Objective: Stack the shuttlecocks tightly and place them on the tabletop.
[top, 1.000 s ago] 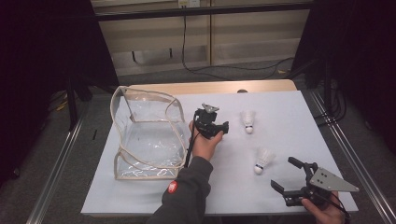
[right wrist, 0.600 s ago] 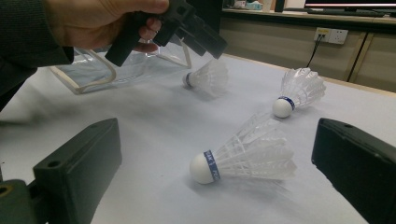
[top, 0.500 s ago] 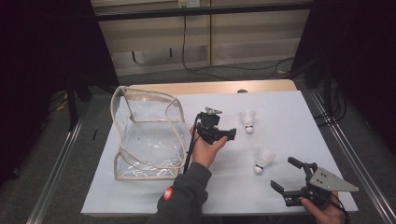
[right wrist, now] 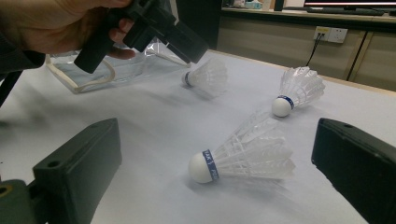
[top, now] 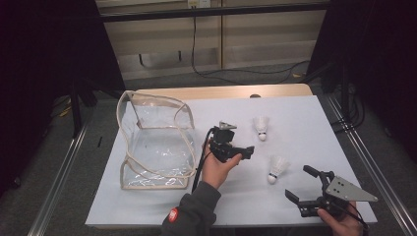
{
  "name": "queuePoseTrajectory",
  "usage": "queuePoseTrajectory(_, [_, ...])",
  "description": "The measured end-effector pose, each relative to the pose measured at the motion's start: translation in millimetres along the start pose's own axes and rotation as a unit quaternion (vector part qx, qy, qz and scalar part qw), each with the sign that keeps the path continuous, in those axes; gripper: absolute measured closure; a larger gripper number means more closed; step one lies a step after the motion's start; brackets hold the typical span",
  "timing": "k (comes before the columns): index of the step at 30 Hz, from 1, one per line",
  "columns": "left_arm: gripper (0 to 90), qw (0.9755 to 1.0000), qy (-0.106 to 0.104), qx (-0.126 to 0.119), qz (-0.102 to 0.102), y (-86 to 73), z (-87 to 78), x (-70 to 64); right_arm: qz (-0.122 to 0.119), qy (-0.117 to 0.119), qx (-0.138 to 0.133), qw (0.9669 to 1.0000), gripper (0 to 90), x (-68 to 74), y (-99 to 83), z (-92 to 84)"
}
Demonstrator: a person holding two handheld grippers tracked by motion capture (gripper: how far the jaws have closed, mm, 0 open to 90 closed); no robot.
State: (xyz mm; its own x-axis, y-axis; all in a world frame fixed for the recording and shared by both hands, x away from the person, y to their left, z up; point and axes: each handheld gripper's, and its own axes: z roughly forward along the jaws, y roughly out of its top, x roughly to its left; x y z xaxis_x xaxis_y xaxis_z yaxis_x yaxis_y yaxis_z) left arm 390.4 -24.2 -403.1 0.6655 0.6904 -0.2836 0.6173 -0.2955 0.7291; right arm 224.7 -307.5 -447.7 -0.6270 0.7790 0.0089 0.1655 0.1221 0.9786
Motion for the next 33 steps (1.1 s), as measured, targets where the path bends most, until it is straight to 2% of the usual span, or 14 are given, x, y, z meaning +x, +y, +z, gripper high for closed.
queuePoseTrajectory(7, [6.0,0.9997,-0.022,0.004,0.008,-13.6,-5.1,-7.9,-0.003,0.002,0.0,1.0,1.2,0.0,0.6,1.7])
queuePoseTrajectory(15, [5.3,0.9992,-0.034,0.006,0.018,-23.9,-12.4,-15.6,-0.002,0.002,-0.001,1.0,1.1,0.3,1.6,2.4])
queuePoseTrajectory(17, [4.9,0.999,-0.041,-0.001,0.018,-26.3,-14.8,-16.9,-0.002,0.003,-0.001,1.0,1.1,-0.4,1.4,2.1])
queuePoseTrajectory(28, [4.6,0.9963,-0.078,0.007,0.035,-42.3,-26.0,-21.5,-0.003,0.0,-0.003,1.0,1.1,0.5,2.4,1.3])
queuePoseTrajectory(33, [4.3,0.9951,-0.087,0.017,0.043,-48.5,-28.9,-21.9,-0.005,-0.001,0.0,1.0,1.2,0.9,2.3,1.3])
